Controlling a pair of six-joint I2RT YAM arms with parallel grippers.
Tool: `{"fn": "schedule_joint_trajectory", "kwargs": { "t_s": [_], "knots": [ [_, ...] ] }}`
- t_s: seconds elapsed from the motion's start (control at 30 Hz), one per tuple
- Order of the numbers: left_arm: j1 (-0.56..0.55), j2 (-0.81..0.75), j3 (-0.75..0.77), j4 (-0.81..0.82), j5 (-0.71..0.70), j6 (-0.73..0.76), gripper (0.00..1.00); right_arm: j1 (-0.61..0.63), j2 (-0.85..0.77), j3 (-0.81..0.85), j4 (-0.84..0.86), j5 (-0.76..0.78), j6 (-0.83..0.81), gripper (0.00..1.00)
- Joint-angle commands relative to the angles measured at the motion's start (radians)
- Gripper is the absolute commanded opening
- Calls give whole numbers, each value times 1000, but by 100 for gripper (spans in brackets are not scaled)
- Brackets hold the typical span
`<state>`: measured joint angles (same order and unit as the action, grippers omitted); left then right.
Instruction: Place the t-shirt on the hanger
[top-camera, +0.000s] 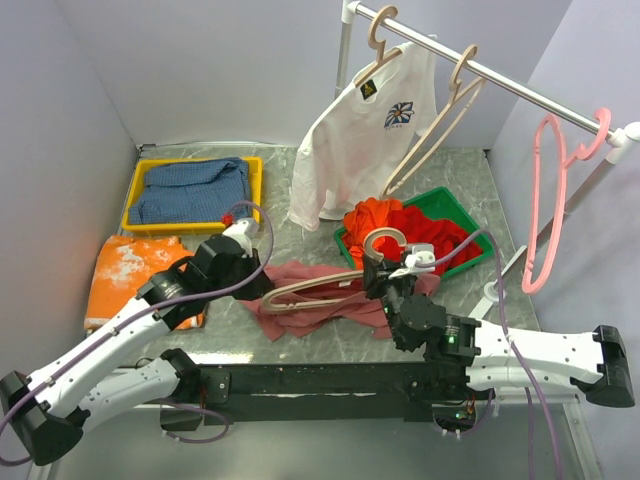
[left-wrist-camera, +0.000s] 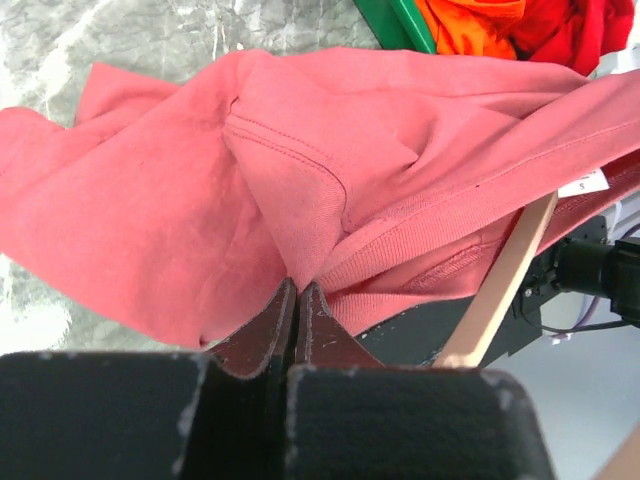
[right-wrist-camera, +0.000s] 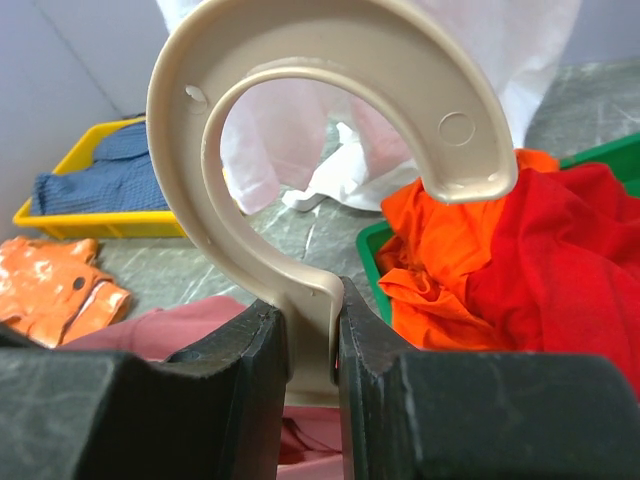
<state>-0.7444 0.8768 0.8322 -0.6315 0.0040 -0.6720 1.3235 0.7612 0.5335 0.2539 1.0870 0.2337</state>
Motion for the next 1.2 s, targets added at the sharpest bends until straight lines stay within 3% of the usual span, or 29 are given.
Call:
{"fn": "schedule_joint_trajectory", "kwargs": {
  "t_s": [0.0, 0.2, 0.37, 0.7, 1.0, 1.17],
  "knots": [
    [17, -58, 15, -92, -24, -26, 1, -7, 13, 75, -80, 230, -1, 0],
    [17, -110, 39, -138, -21, -74, 1, -7, 119, 147, -91, 317, 46, 0],
    [42, -82, 114, -218, -94, -43, 1, -6, 144, 88, 167, 261, -100, 0],
    [203, -49, 218, -235, -55, 68, 1, -7, 102, 45, 182, 237, -128, 0],
    [218, 1, 508, -342, -82, 149, 1, 3, 230, 174, 51, 251, -50, 0],
    [217, 24, 559, -379, -12, 227, 1, 20, 323, 273, 126, 214, -106, 0]
  ]
}}
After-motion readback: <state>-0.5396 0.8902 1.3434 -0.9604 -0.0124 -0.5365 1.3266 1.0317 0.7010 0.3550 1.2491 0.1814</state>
